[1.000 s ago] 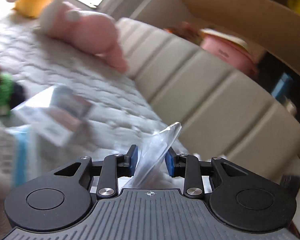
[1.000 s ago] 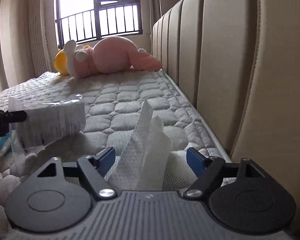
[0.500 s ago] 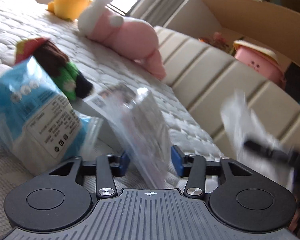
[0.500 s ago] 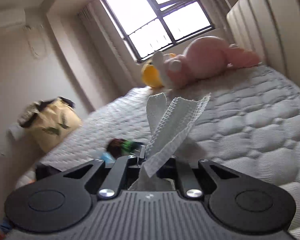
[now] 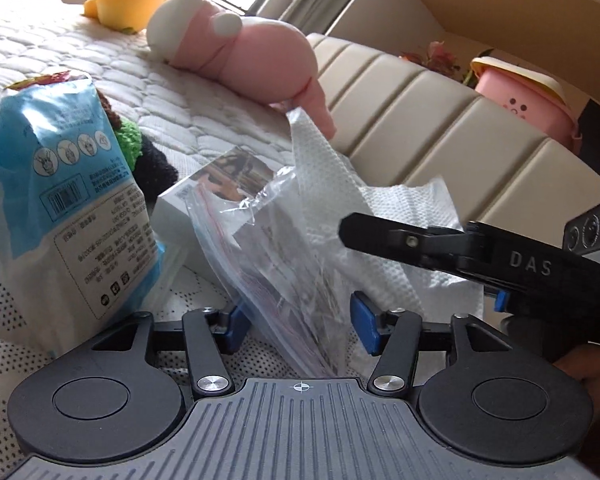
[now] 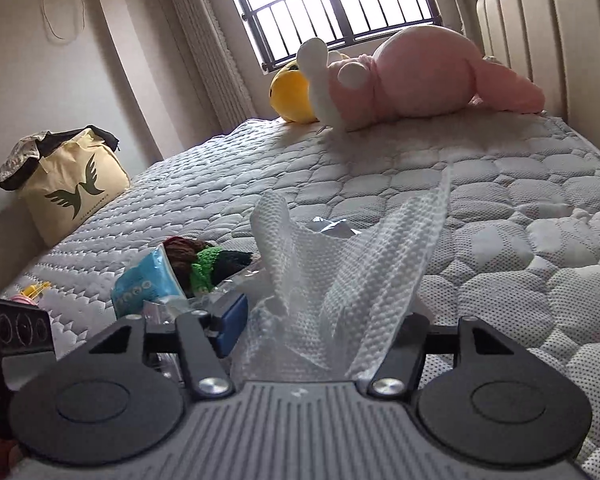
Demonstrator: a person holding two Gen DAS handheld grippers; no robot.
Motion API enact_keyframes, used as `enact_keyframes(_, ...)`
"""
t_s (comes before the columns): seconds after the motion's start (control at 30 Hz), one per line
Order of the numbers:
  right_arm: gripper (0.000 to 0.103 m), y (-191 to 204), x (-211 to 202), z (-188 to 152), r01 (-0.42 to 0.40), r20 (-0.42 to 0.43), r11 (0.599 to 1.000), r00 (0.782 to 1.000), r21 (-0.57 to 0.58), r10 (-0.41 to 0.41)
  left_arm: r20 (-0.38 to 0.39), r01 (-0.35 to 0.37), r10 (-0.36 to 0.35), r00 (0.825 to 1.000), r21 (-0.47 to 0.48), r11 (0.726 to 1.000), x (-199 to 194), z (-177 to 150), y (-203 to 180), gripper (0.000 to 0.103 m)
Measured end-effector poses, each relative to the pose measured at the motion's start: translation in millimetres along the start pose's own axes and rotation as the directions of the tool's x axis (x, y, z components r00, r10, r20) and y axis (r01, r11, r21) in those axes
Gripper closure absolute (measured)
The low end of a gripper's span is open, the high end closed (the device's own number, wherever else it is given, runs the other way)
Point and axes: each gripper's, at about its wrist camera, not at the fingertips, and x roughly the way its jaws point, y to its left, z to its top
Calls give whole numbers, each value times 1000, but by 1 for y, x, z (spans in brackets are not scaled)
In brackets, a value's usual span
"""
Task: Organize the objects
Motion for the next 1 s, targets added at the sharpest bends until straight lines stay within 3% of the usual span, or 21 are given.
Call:
enact_keyframes(0.1,25,5,-11,-2,106,27,990,994,-96,-104,3,15,-15,1000,-10,1000,0,0,2,40)
enact_keyframes(0.17,26,13,-12,-5,194,40,963,981,-187,-190,4,21,-21,1000,-8,1000,0,-1,2,37)
enact_keyframes(0.23,46,21,-12,-7,278,56,921,960,-274,-274,7,27,-27,1000,-5,1000,-1,-1,2,34)
enact_keyframes(0.27,84,22,-12,-6,288,47,910,957,-297,-287,7,28,-28,1000,-5,1000,-1,-1,2,33)
enact_keyframes(0.3,99,23,-11,-5,271,19,918,961,-288,-278,7,28,-28,1000,-6,1000,0,-1,2,33)
enact_keyframes(0.37,100,19,-14,3,176,-12,964,983,-201,-182,4,25,-25,1000,-4,1000,0,-1,1,33)
enact_keyframes(0.43,100,19,-18,13,-35,-12,996,999,-80,34,5,24,-24,1000,-1,1000,0,-1,1,33)
enact_keyframes(0.47,100,18,-20,18,-152,5,988,988,-13,152,5,26,-26,1000,-2,1000,0,-2,2,33)
enact_keyframes(0.53,100,17,-16,27,-357,48,929,934,99,354,5,29,-29,1000,-6,1000,0,-2,3,33)
enact_keyframes(0.57,100,16,-12,30,-422,61,897,907,132,417,5,30,-30,1000,-7,1000,0,-2,3,33)
enact_keyframes(0.63,99,17,1,30,-438,28,889,898,135,439,4,31,-31,1000,-6,999,0,-2,3,33)
enact_keyframes(0.7,99,17,16,24,-324,-41,940,943,101,330,5,34,-34,999,-9,999,-1,-2,4,32)
enact_keyframes(0.77,99,6,28,15,-222,-90,970,969,99,231,5,38,-38,999,-13,999,-1,-2,5,32)
enact_keyframes(0.9,99,-21,30,4,-127,-115,980,983,150,145,3,42,-42,999,-12,999,-1,-3,5,31)
enact_keyframes(1.0,99,-30,28,1,-22,-146,994,989,108,37,2,41,-41,999,-11,999,-1,-3,6,31)
